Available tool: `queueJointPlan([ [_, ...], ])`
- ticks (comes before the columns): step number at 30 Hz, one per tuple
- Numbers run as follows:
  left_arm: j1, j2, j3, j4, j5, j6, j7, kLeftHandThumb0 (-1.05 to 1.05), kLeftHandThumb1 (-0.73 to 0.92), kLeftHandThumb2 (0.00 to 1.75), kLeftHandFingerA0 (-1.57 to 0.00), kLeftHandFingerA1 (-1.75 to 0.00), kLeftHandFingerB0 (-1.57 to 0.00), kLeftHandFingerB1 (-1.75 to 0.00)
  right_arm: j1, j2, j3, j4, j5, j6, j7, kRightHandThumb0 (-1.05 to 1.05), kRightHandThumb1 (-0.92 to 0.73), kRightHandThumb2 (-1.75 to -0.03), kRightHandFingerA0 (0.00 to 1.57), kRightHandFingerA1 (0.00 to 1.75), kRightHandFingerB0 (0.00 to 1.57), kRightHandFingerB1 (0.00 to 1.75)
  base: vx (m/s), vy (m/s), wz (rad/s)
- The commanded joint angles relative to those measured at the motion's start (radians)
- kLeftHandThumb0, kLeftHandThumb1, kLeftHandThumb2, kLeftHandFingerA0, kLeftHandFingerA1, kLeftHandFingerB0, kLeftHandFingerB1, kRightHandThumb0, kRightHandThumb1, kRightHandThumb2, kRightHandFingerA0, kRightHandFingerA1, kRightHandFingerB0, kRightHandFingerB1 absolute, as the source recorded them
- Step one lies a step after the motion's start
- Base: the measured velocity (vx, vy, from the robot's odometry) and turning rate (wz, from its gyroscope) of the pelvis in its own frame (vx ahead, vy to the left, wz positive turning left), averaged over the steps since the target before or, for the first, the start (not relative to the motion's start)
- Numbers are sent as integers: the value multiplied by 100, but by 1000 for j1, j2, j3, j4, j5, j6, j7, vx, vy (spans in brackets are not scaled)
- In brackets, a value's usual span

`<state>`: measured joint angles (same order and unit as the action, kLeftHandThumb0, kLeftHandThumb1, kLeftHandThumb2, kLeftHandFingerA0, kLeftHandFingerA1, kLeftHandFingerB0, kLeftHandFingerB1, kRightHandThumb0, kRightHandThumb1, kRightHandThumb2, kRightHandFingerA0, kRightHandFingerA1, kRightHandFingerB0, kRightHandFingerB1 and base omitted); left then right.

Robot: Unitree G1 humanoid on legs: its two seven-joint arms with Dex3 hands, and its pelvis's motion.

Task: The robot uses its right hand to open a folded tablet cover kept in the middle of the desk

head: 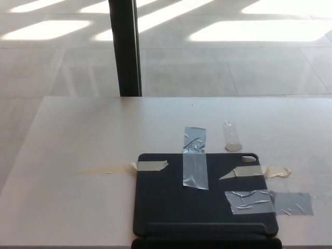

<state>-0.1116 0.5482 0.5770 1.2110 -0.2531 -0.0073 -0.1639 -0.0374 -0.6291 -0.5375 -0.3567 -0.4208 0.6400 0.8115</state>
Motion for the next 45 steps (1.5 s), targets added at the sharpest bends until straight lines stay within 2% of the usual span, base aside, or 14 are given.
queueJointPlan([
  [1,29,17,-2,14,-13,13,-6,-63,39,87,-81,-83,-58,-72,28,167,-939,834,526,-380,-643,-80,-67,-60,34,61,17,52,0,0,0],
  [7,36,7,12,19,-28,-4,-17,-54,56,55,-80,-81,-58,-67,30,219,-1008,933,588,-465,-742,-91,-62,-98,52,89,18,58,0,0,0],
  [8,37,8,12,18,-28,-1,-17,-54,56,57,-78,-80,-57,-67,20,225,-1026,951,610,-473,-751,-83,-70,-62,52,119,18,59,0,0,0],
  [15,28,10,31,21,-47,33,5,-55,55,58,-86,-84,-56,-66,8,253,-1041,967,561,-335,-817,-81,-60,-103,74,102,25,62,0,0,0],
  [16,29,9,32,19,-48,30,1,-63,38,87,-80,-85,-52,-70,5,267,-1050,956,570,-320,-799,-77,-75,-62,37,91,21,55,0,0,0],
  [17,31,10,30,18,-47,30,2,-62,39,88,-81,-86,-51,-70,-13,269,-1069,936,550,-236,-831,-88,-62,-103,92,135,28,59,0,0,0],
  [18,32,9,34,19,-50,29,-1,-63,40,88,-80,-86,-50,-69,-4,282,-1050,927,529,-206,-814,-80,-75,-68,88,156,33,55,0,0,0],
  [25,45,4,49,30,-66,34,-11,-57,56,58,-74,-80,-54,-65,-41,276,-1111,1063,589,-206,-856,-71,-70,-61,62,81,19,51,0,0,0],
  [27,45,3,49,23,-65,37,0,-63,42,91,-77,-84,-50,-69,-24,303,-1050,1033,536,-194,-826,-80,-55,-100,101,135,41,66,0,0,0],
  [28,46,2,49,24,-64,34,2,-65,42,91,-79,-86,-50,-69,-25,309,-1049,1032,537,-207,-822,-79,-66,-63,88,145,41,60,0,0,0],
  [29,42,1,57,28,-71,33,8,-66,42,91,-80,-87,-50,-70,-34,316,-1059,1018,548,-198,-809,-77,-61,-62,72,94,40,55,0,0,0],
  [32,37,-1,75,32,-88,35,3,-66,42,91,-78,-86,-49,-70,-36,305,-1042,1042,541,-219,-791,-76,-66,-63,81,84,37,56,0,0,0],
  [34,34,-2,92,33,-103,43,-2,-59,41,91,-79,-87,-45,-68,-31,293,-1017,1060,526,-222,-771,-79,-64,-67,104,163,52,61,0,0,0],
  [45,22,2,90,33,-82,45,-2,-62,59,55,-80,-85,-53,-67,-11,292,-967,1110,534,-301,-746,-76,-65,-66,107,163,61,63,0,0,0],
])
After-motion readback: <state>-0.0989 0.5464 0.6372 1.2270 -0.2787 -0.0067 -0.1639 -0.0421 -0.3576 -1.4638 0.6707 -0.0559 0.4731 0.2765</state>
